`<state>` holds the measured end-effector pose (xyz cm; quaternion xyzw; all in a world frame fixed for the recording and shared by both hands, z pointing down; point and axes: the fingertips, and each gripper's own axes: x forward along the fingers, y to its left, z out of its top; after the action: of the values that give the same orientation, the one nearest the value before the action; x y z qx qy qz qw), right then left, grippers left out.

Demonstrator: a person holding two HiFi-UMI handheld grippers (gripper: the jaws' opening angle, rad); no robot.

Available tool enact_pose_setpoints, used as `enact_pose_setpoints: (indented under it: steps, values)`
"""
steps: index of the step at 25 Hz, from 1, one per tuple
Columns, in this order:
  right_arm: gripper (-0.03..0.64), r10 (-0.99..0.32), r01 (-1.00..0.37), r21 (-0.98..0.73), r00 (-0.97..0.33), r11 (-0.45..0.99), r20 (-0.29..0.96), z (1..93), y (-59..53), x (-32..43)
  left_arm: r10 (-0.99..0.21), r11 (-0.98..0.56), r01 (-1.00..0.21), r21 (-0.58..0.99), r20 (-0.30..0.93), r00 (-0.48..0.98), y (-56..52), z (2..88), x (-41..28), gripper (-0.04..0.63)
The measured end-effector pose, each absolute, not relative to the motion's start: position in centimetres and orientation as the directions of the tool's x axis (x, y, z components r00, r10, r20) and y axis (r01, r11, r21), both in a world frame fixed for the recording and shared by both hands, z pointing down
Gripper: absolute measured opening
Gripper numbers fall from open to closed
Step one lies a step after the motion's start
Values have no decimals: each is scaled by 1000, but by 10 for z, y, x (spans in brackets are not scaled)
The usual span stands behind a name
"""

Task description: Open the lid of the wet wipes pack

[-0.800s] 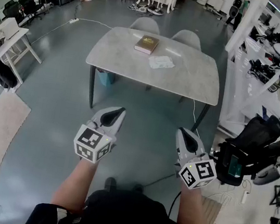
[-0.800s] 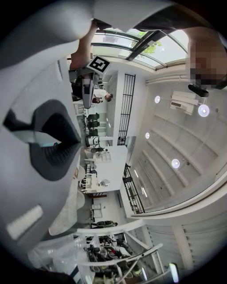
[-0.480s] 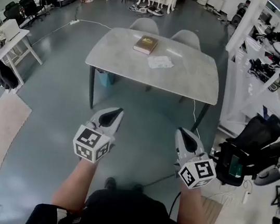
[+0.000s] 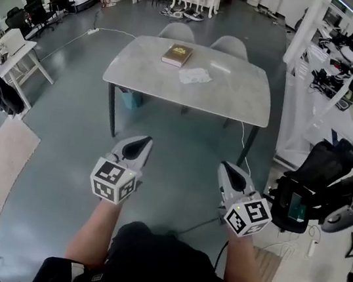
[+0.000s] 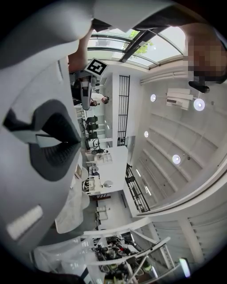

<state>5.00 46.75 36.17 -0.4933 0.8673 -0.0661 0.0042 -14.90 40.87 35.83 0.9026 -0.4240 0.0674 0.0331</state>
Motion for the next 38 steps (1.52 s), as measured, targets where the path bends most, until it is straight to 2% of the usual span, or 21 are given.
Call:
enact_pose_setpoints:
  steps: [12,21,29,38]
  values:
    - [2,-860,-858,-177,-502,482,90,378,462,84,-750,-647,-762,19,167,641,400,365,-120,11]
    - [2,-869,-878,-163,-473,450,147,388,371,93,-755,-640,-766,64,131,642,289,371,-130,11]
    - [2,-842,-864,-165,-502,476,199,393,263,62,-729,-666,-742,78,144,669,179,377,-134,11]
    - [2,-830,-855,-170,-517,490,210,397,181,22,-706,-689,-722,66,168,688,108,381,-160,11]
